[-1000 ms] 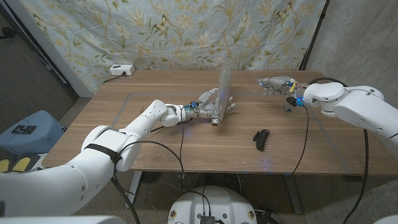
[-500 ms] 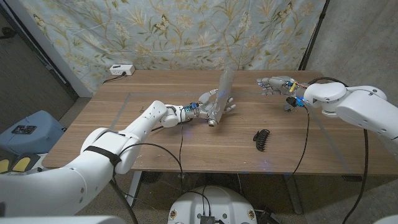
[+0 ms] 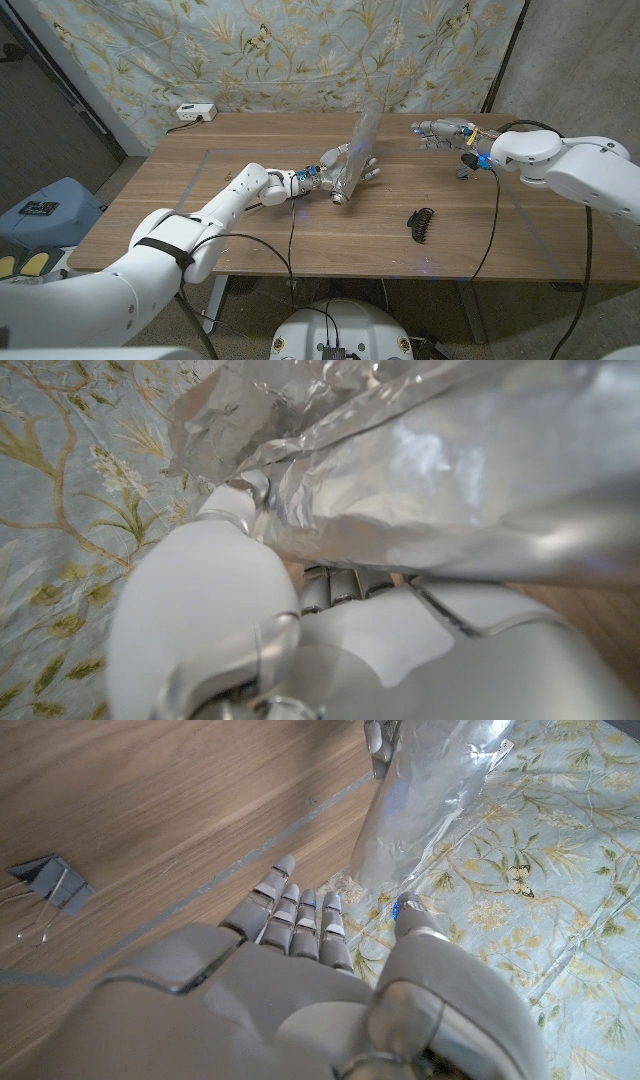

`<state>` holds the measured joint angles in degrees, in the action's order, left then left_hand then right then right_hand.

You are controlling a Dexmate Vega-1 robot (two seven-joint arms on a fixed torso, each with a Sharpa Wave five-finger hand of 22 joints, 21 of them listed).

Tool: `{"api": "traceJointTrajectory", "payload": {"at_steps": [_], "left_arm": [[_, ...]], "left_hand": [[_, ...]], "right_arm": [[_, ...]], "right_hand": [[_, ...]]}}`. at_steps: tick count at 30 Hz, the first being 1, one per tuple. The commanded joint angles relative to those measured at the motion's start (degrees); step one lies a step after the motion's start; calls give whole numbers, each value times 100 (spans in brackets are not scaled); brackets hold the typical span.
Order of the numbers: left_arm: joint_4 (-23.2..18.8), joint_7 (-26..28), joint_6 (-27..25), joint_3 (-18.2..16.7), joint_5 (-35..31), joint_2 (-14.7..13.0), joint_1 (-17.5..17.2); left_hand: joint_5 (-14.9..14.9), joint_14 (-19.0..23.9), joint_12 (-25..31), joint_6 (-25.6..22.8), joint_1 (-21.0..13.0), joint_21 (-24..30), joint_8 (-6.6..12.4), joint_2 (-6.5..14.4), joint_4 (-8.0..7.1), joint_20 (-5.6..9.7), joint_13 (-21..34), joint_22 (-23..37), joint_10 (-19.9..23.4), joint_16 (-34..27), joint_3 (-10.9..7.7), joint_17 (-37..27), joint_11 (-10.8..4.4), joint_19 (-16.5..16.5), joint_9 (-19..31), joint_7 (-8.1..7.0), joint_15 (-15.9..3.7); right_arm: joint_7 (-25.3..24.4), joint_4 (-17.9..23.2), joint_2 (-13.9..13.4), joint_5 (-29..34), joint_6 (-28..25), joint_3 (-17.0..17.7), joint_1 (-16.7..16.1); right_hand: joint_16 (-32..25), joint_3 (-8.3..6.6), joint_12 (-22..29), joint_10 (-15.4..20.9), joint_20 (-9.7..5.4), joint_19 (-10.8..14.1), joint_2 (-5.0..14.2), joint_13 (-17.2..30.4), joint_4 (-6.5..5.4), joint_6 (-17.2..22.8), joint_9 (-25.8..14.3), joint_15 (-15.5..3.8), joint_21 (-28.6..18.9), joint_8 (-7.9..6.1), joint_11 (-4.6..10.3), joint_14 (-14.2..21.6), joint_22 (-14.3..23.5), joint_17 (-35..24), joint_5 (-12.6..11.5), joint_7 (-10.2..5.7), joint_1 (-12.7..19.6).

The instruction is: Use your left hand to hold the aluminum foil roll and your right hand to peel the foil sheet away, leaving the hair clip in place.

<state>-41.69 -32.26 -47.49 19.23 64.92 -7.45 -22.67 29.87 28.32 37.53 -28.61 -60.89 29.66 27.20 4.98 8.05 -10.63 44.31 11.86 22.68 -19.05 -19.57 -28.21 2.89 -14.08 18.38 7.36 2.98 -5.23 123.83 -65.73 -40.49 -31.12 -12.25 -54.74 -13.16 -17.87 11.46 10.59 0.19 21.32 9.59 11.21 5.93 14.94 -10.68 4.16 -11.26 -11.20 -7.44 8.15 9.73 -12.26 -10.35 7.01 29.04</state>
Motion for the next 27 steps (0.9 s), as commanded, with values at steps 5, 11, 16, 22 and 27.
{"api": "traceJointTrajectory", "payload": {"at_steps": [5,11,16,22,27], "left_arm": [[-571,494,106,-11,67,-60,-211],[-1068,1033,105,-92,242,-128,-422],[-1329,1289,109,-96,372,-178,-530],[-1441,1398,135,-56,493,-216,-584],[-1514,1491,150,-40,589,-236,-627]], "left_hand": [[-65,55,-13,-103,-45,16,-9,-23,61,10,-73,25,76,-5,-49,10,-52,-17,15,-41,-35],[-99,178,47,-256,-168,62,21,25,127,58,-57,30,192,-69,-96,1,-102,-103,33,-82,-107],[-107,207,59,-277,-183,70,19,14,134,74,-52,32,211,-70,-104,15,-112,-113,41,-104,-122],[-119,217,66,-287,-209,79,12,14,140,79,-43,33,211,-83,-105,9,-120,-121,51,-129,-129],[-126,210,71,-294,-221,83,6,18,140,80,-37,34,211,-83,-108,8,-120,-122,58,-131,-130]], "right_arm": [[-286,516,-174,-47,33,423,-340],[-357,659,-135,-39,-91,382,-265],[-413,774,-123,-56,-201,379,-231],[-577,1008,-124,-41,-468,335,-136],[-580,1139,-122,-70,-668,253,12]], "right_hand": [[-60,-33,65,158,204,134,-22,-3,73,73,-6,216,-64,-18,-171,162,12,12,3,192,83],[-105,-56,85,308,347,307,-33,-2,123,187,-3,472,-95,-36,-362,351,12,15,3,390,129],[-112,-78,88,388,451,414,-30,-6,154,239,-1,587,-113,-36,-466,417,12,15,1,467,172],[-122,-91,72,442,566,525,-41,-13,185,279,1,750,-125,-28,-508,505,14,15,3,495,214],[-117,-84,58,471,685,557,-62,-17,195,279,3,813,-115,-12,-514,541,15,13,8,506,225]]}}
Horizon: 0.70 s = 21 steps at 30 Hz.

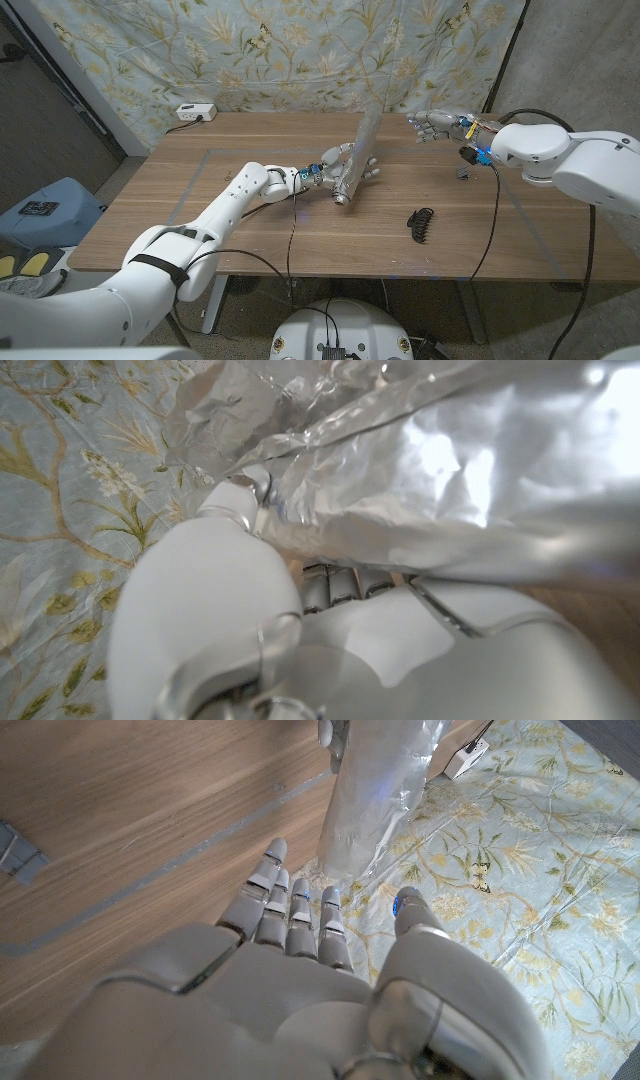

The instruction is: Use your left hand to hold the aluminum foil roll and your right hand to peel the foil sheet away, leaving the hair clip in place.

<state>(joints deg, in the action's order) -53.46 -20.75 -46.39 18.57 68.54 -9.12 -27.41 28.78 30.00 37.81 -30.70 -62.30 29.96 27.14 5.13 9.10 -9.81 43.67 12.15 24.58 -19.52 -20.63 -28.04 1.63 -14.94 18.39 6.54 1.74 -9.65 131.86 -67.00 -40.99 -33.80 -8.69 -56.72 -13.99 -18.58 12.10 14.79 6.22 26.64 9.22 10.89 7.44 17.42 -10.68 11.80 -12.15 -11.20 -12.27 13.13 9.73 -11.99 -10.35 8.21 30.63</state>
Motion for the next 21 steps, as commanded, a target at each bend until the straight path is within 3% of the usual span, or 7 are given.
{"api": "traceJointTrajectory", "payload": {"at_steps": [1,9,10,12,16,21], "left_arm": [[-342,347,43,30,245,-72,-159],[-531,565,111,48,350,-103,-253],[-258,680,-70,48,389,-57,90],[-245,722,-89,28,435,-41,94],[-520,1000,-46,-11,486,-56,-28],[-1209,1775,120,-180,668,-67,-370]], "left_hand": [[-17,48,45,-87,-82,56,12,0,34,4,28,5,25,-36,-4,-6,-1,-43,59,-51,-5],[-26,69,64,-123,-97,73,13,9,27,9,28,6,68,-42,-13,-2,-1,-65,74,-63,-19],[-26,76,67,-141,-98,75,18,12,25,15,30,6,75,-43,-16,1,0,-67,77,-61,-21],[-31,118,88,-183,-106,88,30,11,26,28,27,6,130,-60,-18,2,-34,-93,84,-85,-52],[-42,221,128,-342,-141,123,84,13,36,62,15,6,248,-109,-23,-4,-81,-161,107,-130,-123],[-51,370,210,-572,-247,193,170,22,69,140,38,8,420,-204,-36,-39,-159,-300,145,-193,-233]], "right_arm": [[-127,360,3,-29,-439,-122,243],[-131,484,50,-73,-663,-269,441],[-130,495,49,-64,-673,-287,456],[-129,515,51,-48,-720,-336,504],[-228,601,74,98,-979,-564,712],[-231,673,115,254,-1195,-801,938]], "right_hand": [[-31,-10,-8,55,103,32,-33,14,49,29,3,51,-25,-9,-33,48,16,-13,9,386,68],[-24,15,-21,73,201,44,-61,13,45,23,4,67,-12,4,-35,77,17,-16,16,393,51],[-22,19,-21,77,211,42,-64,13,44,22,4,68,-9,5,-36,78,17,-16,17,393,48],[-17,25,-23,83,228,44,-70,13,42,20,4,70,-6,8,-36,78,18,-16,19,394,42],[-14,31,-25,86,254,48,-73,13,39,19,4,70,-4,10,-37,79,18,-17,20,394,37],[-22,46,-29,104,288,108,-73,13,26,20,4,71,-16,13,-38,125,19,-22,23,394,17]]}}
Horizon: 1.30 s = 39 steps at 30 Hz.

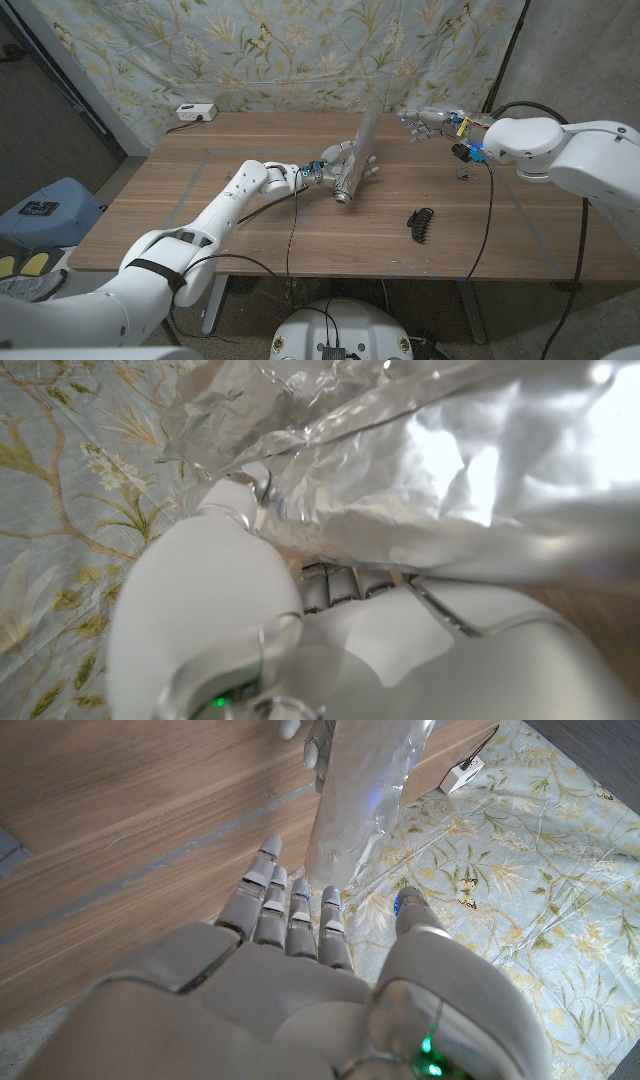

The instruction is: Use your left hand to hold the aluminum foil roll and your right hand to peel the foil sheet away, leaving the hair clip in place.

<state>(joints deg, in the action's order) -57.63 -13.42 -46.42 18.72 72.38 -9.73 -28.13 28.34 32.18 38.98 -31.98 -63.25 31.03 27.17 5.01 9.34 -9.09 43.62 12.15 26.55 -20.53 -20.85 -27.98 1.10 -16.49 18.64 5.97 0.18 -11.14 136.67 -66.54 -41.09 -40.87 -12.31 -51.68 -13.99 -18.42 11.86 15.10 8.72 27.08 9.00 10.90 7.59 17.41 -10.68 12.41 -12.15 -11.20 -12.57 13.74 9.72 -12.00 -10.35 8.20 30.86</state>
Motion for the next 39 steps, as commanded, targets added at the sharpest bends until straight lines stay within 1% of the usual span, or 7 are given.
{"api": "traceJointTrajectory", "payload": {"at_steps": [1,7,11,23,34,37,39], "left_arm": [[-872,1111,166,-188,288,-22,-327],[-1320,1622,326,-198,413,-104,-501],[-1426,1816,363,-178,535,-137,-529],[-1372,1887,466,-30,684,-233,-432],[-1755,2294,726,70,571,-340,-500],[-1922,2502,806,79,551,-362,-553],[-1996,2551,844,97,535,-395,-569]], "left_hand": [[-5,191,121,-476,-182,103,180,31,55,96,47,8,291,-120,-21,-48,-133,-178,130,-155,-98],[10,280,159,-559,-283,145,217,24,73,109,57,8,375,-153,-55,-48,-140,-247,166,-192,-135],[25,370,187,-633,-340,177,255,17,72,133,61,8,449,-187,-71,-49,-191,-299,196,-230,-177],[49,429,210,-687,-417,209,296,-2,66,170,91,8,477,-215,-84,-60,-212,-332,246,-250,-211],[90,479,238,-754,-500,241,346,-6,64,183,125,7,522,-231,-110,-63,-242,-356,297,-281,-248],[104,490,248,-767,-528,248,357,-1,65,191,135,7,536,-233,-123,-63,-237,-360,309,-292,-262],[112,497,251,-781,-548,253,366,-7,73,199,140,7,543,-236,-128,-64,-244,-365,316,-286,-276]], "right_arm": [[-91,204,90,306,-567,-509,502],[-64,226,186,525,-864,-813,788],[9,224,229,601,-948,-913,899],[120,230,454,956,-1388,-1408,1301],[440,202,603,1316,-1656,-1916,1703],[555,198,634,1417,-1748,-2072,1825],[636,189,655,1469,-1796,-2159,1897]], "right_hand": [[-23,32,-5,75,43,67,-50,13,10,22,4,10,-16,13,-8,69,19,-22,23,395,-7],[-23,41,-7,89,56,84,-53,13,7,26,4,11,-15,14,-8,90,19,-23,25,395,-15],[-12,54,-14,107,145,121,-58,13,8,22,4,10,-13,19,-8,108,20,-23,25,395,-20],[2,77,-28,119,212,158,-79,13,15,-28,7,12,-5,41,-9,137,21,-22,27,396,-28],[60,46,-50,125,224,179,-101,11,120,-92,8,-2,29,45,-8,143,21,-2,2,390,136],[74,20,-48,144,214,177,-99,12,156,-83,8,-6,40,35,-8,158,22,3,-10,386,224],[102,-41,-51,161,195,161,-100,12,218,-80,7,-13,58,26,-8,165,23,13,-32,384,419]]}}
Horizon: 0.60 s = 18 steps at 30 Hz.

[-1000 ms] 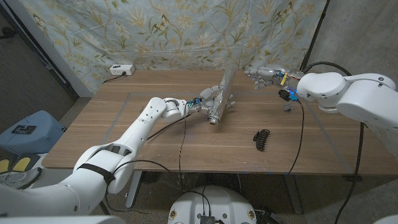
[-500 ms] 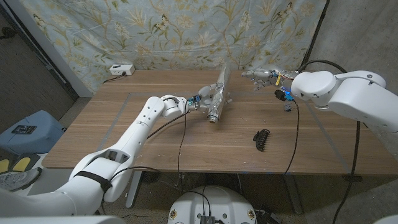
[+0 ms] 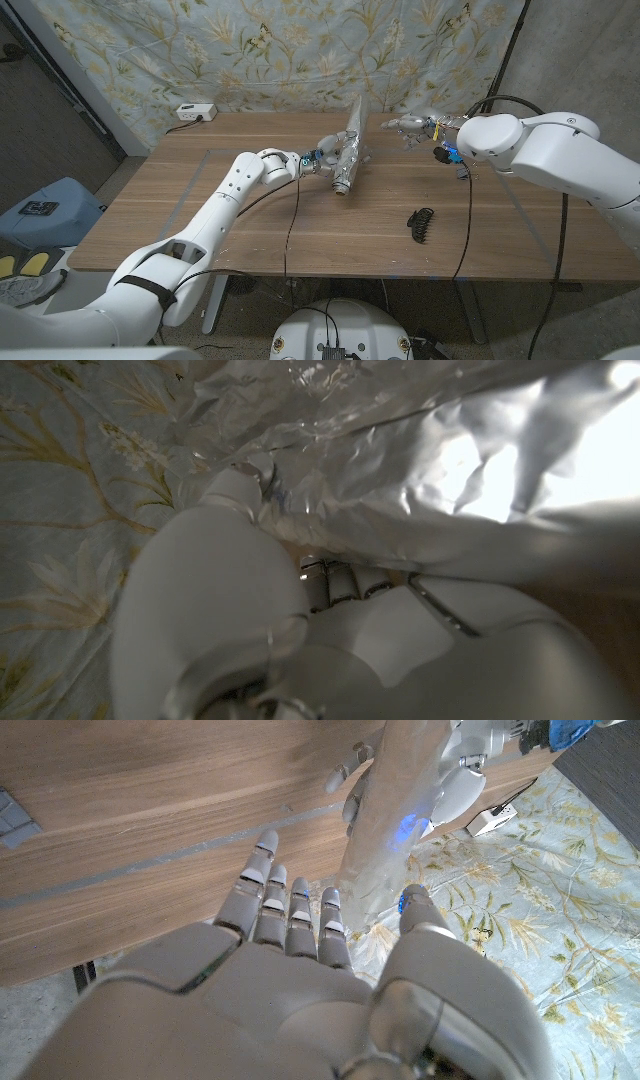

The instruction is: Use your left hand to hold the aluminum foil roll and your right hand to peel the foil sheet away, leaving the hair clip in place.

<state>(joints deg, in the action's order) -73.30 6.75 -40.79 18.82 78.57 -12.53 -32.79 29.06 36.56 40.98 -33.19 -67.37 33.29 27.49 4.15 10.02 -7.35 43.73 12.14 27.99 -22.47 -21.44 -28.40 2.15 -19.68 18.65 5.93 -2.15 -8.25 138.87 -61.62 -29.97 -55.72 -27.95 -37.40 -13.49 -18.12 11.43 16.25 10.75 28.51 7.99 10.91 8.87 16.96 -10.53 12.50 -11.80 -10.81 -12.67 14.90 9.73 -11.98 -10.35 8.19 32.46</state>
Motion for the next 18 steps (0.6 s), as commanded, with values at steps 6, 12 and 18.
{"api": "traceJointTrajectory", "payload": {"at_steps": [6,12,18], "left_arm": [[-599,624,368,141,-113,-201,-139],[-791,744,437,200,-132,-268,-191],[-937,826,504,245,-130,-316,-241]], "left_hand": [[78,72,65,-675,-194,45,339,81,5,28,153,8,409,-39,-97,-19,-365,-57,318,-291,-55],[114,91,68,-693,-243,61,345,62,10,43,160,8,420,-31,-118,-9,-380,-69,318,-297,-64],[161,95,72,-706,-322,72,343,63,24,72,169,4,432,-9,-169,9,-385,-68,306,-305,-82]], "right_arm": [[487,-71,236,449,-405,-738,576],[598,-63,278,575,-533,-900,696],[739,-58,312,677,-689,-1075,860]], "right_hand": [[88,-159,-19,44,-40,-1,-24,10,130,-36,-8,-25,39,-18,3,58,24,19,-69,384,579],[93,-180,-20,44,-51,2,-34,11,130,-33,-8,-25,38,-20,4,69,24,19,-76,385,676],[102,-207,-23,41,-55,-12,-37,11,132,-33,-8,-28,43,-20,4,69,25,18,-89,385,788]]}}
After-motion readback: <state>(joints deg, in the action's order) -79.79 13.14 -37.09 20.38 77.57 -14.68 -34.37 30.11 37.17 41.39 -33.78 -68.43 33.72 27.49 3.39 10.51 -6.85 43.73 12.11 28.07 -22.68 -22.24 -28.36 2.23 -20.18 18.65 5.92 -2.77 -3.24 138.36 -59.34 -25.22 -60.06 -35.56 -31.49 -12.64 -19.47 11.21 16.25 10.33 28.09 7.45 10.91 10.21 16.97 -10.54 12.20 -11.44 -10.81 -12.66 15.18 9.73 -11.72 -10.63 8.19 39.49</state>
